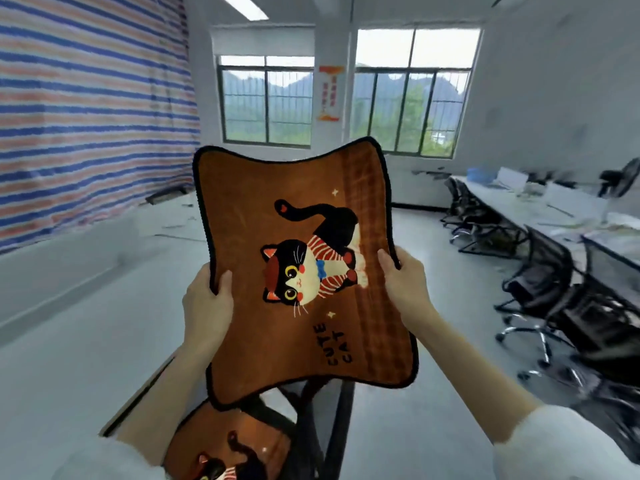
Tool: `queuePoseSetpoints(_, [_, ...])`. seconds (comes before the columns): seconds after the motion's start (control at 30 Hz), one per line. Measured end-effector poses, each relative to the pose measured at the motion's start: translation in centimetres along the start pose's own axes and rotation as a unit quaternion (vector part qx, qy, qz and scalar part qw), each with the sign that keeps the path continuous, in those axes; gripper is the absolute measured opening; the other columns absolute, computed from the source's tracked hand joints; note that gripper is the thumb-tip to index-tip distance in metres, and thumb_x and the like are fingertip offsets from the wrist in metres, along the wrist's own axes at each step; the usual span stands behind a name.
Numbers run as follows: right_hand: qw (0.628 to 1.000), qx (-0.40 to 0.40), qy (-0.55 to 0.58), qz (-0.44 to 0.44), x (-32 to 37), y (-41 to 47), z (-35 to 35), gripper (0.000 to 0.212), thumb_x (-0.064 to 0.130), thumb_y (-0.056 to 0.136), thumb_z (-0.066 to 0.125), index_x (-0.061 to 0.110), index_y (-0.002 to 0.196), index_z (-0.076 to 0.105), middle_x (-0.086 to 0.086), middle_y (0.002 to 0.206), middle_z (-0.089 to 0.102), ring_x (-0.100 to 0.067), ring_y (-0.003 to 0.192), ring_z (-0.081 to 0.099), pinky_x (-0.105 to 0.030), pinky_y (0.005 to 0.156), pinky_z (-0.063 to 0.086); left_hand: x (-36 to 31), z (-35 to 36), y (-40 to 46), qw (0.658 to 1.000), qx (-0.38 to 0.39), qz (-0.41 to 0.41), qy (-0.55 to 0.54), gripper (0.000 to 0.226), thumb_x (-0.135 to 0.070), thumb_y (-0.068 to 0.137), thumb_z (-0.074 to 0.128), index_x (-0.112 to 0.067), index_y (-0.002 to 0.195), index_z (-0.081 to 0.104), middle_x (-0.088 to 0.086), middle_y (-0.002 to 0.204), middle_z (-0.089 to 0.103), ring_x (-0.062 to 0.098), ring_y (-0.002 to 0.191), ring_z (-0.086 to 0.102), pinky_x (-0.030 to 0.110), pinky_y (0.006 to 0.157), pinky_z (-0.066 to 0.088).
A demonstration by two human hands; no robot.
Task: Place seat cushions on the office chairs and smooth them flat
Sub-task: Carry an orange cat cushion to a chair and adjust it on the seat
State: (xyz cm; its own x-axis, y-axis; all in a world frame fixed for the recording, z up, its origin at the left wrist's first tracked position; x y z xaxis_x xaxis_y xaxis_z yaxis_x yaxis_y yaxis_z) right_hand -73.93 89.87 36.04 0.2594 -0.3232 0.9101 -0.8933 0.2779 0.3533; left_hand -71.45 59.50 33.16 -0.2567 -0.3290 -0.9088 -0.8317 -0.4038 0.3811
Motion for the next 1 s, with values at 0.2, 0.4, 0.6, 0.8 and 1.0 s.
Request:
queuePoseSetpoints(0.2, [0.998,-0.061,-0.015,0.002,-6.3,13.0,-11.0,0.021,0.022,0.100,0.043,0.016,0.103,0.062,0.009,0.081,0.059,-0.010,0.076,0.055,-0.024,0.068,0.041,-2.1,20.5,5.6,0.998,0.053,0.024,-0.035,0.016,-0.026,0.099,0.043,-0.023,0.108,0.056,-0.002,0.104,0.062,0.020,0.095,0.058,0.037,0.088,0.047])
queuePoseSetpoints(0.4, [0.996,-0.086,-0.024,0.018,-11.0,25.6,-19.8,0.019,0.024,0.101,0.042,0.021,0.104,0.060,0.000,0.104,0.064,-0.010,0.086,0.055,-0.033,0.085,0.047,-5.2,37.6,11.1,0.994,0.097,0.035,-0.044,0.029,-0.026,0.099,0.042,-0.017,0.123,0.055,-0.001,0.111,0.062,0.020,0.100,0.058,0.039,0.090,0.047])
queuePoseSetpoints(0.6, [0.989,-0.142,0.011,0.049,-20.6,39.1,-27.3,0.019,0.025,0.100,0.043,0.022,0.106,0.061,0.000,0.103,0.067,-0.019,0.090,0.061,-0.044,0.091,0.049,-6.5,55.0,16.8,0.988,0.139,0.068,-0.024,0.030,-0.022,0.099,0.043,-0.018,0.127,0.054,-0.006,0.109,0.056,0.015,0.100,0.054,0.033,0.088,0.044])
queuePoseSetpoints(0.8, [0.985,-0.159,0.008,0.059,-30.2,55.2,-32.7,0.019,0.024,0.100,0.043,0.021,0.099,0.062,-0.004,0.093,0.068,-0.021,0.082,0.061,-0.038,0.078,0.050,-6.5,72.3,24.4,0.986,0.149,0.075,-0.018,0.027,-0.020,0.099,0.044,-0.018,0.123,0.056,-0.005,0.103,0.059,0.014,0.091,0.057,0.030,0.080,0.044])
queuePoseSetpoints(1.0, [0.990,-0.135,0.014,0.038,-35.8,74.0,-36.0,0.020,0.025,0.100,0.043,0.024,0.099,0.062,0.000,0.095,0.069,-0.022,0.091,0.065,-0.042,0.086,0.053,-7.2,87.9,34.2,0.986,0.149,0.069,-0.029,0.017,-0.019,0.099,0.045,-0.025,0.111,0.054,-0.011,0.092,0.059,0.001,0.079,0.056,0.017,0.066,0.043])
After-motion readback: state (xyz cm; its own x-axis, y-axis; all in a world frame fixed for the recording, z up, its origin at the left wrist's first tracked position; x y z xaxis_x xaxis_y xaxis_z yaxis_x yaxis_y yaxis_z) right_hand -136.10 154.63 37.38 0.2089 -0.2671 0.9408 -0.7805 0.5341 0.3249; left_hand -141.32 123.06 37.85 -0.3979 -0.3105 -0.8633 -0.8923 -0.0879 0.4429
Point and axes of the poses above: each hand's wrist, its own y-axis towards the middle knuckle, its own z-axis out of the palm, x = y × z, the point moved 8 cm from there along y, towards the middle knuckle
